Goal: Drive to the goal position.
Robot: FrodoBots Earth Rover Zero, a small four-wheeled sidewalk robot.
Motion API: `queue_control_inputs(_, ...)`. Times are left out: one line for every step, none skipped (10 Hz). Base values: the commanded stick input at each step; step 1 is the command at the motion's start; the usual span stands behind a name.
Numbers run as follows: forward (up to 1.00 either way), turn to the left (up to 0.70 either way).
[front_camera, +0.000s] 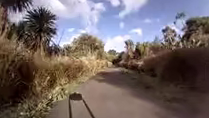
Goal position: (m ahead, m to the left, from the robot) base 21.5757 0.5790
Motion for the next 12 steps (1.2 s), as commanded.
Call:
queue_control_inputs(0.70, 0.00)
queue_control_inputs(0.70, 0.00)
queue_control_inputs(0.70, 0.00)
queue_control_inputs(0.70, 0.00)
queue_control_inputs(0.70, 0.00)
queue_control_inputs(0.70, 0.00)
queue_control_inputs(0.70, 0.00)
queue_control_inputs(0.70, 0.00)
queue_control_inputs(0.70, 0.00)
queue_control_inputs(0.70, 0.00)
queue_control_inputs(0.70, 0.00)
queue_control_inputs(0.70, 0.00)
